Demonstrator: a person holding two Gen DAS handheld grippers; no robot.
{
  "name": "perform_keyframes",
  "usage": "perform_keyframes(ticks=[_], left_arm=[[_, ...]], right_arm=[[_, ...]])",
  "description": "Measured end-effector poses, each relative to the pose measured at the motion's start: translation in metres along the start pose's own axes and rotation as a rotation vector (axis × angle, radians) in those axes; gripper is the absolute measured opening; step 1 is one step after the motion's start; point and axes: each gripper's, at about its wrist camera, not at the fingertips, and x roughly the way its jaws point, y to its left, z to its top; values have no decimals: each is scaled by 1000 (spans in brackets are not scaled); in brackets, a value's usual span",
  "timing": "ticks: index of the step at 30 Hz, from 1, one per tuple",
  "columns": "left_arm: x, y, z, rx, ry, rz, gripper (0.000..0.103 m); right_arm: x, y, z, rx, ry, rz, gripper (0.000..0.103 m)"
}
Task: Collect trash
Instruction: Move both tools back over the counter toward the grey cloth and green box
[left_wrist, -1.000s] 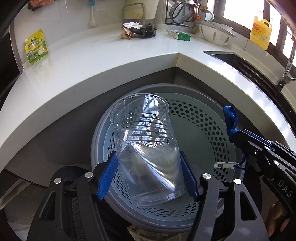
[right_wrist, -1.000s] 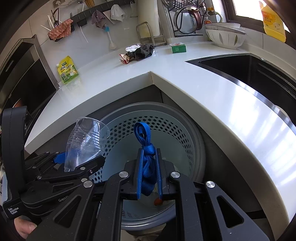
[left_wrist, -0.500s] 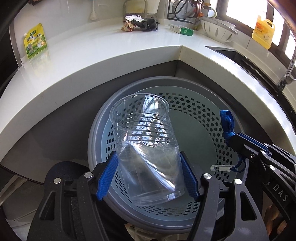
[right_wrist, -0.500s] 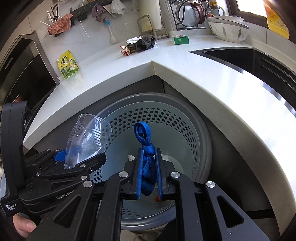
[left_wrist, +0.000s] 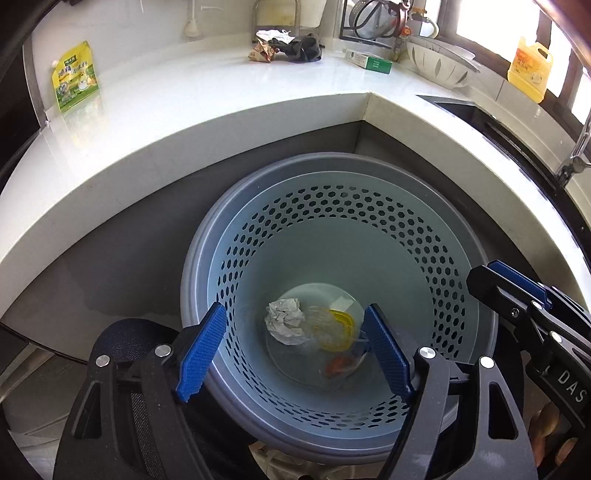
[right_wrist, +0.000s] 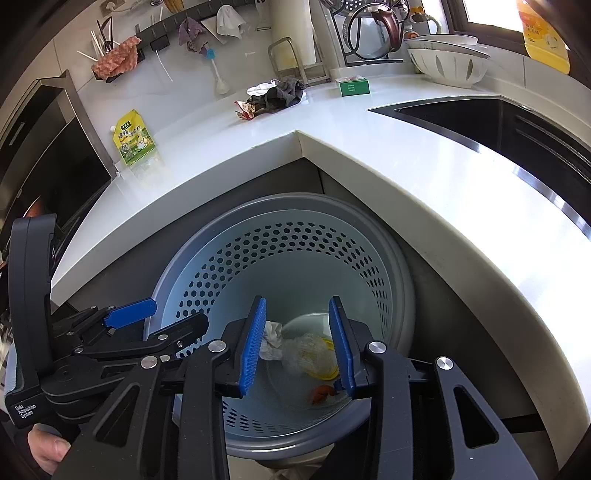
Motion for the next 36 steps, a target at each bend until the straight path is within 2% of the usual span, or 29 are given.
perform_keyframes(ticks=[12, 14, 18, 23, 28, 31, 36], left_arm=[[-3, 5, 1, -6, -13, 15, 80], [-5, 7, 4, -13, -21, 15, 83], [-9, 13, 14, -31, -40, 7, 84], [-20, 21, 34, -47, -83, -2, 88], [-29, 24, 62, -41, -130, 2, 88], [-33, 24, 81, -32, -153, 3, 88], [-37, 26, 114, -33, -200, -6, 88]], right_arm=[[-2, -1, 0, 3, -11, 1, 41], [-4, 0, 2, 1, -18, -2, 49], [-5, -2, 12, 21, -23, 24, 51], [-15, 2, 34, -3, -72, 16, 61], [-20, 5, 64, -44, -114, 6, 62], [-20, 4, 83, -51, -135, 15, 69], [-23, -2, 114, -35, -162, 22, 70]])
